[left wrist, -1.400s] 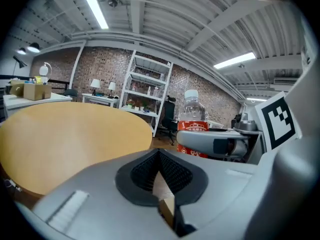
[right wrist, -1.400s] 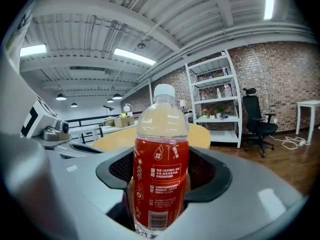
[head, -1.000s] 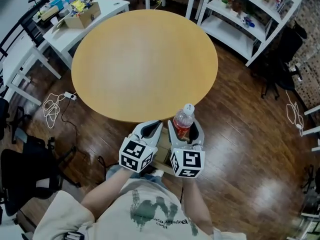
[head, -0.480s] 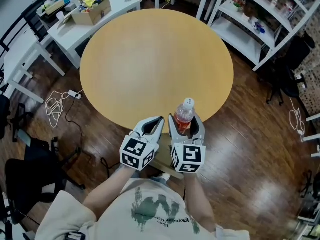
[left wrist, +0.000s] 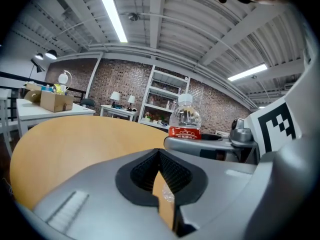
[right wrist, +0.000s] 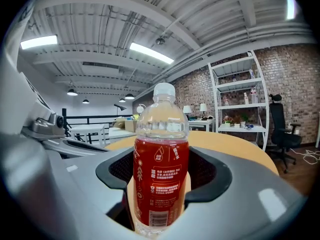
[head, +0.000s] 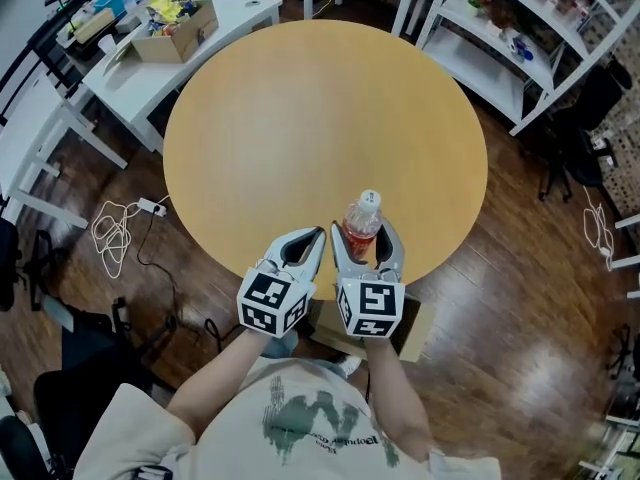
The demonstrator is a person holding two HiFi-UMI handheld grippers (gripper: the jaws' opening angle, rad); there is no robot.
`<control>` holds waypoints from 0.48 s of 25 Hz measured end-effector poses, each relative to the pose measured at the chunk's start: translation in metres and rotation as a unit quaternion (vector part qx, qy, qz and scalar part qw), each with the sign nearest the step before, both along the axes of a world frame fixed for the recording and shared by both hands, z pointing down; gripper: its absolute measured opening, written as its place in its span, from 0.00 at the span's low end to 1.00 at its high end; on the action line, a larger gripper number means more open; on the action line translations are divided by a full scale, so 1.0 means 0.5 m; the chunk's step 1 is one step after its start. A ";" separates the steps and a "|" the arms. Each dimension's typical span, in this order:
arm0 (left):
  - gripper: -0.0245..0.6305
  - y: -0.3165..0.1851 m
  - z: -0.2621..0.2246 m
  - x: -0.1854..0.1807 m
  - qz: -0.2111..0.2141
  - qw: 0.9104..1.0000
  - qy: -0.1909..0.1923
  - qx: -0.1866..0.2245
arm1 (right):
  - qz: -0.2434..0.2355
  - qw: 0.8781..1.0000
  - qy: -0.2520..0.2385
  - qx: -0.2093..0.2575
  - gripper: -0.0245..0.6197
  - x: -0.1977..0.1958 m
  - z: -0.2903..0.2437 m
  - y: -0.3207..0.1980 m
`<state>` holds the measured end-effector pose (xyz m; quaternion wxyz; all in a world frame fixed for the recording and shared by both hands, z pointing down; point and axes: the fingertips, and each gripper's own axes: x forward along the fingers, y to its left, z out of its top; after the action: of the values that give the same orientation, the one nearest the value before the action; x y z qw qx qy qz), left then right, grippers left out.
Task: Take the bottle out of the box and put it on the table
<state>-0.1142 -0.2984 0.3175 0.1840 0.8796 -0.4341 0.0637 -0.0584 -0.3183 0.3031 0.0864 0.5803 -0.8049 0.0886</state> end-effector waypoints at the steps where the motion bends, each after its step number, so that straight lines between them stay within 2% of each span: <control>1: 0.00 -0.014 0.004 -0.012 0.002 1.000 -0.001 -0.001 | 0.002 1.000 0.001 0.001 0.51 -0.013 0.006 -0.016; 12: 0.00 -0.135 0.035 -0.133 0.025 1.000 -0.013 -0.009 | 0.034 0.999 0.014 0.008 0.51 -0.132 0.058 -0.155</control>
<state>-0.1807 -0.3657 0.3352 0.1851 0.8874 -0.4139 0.0835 -0.1245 -0.3957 0.3320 0.0894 0.6096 -0.7839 0.0767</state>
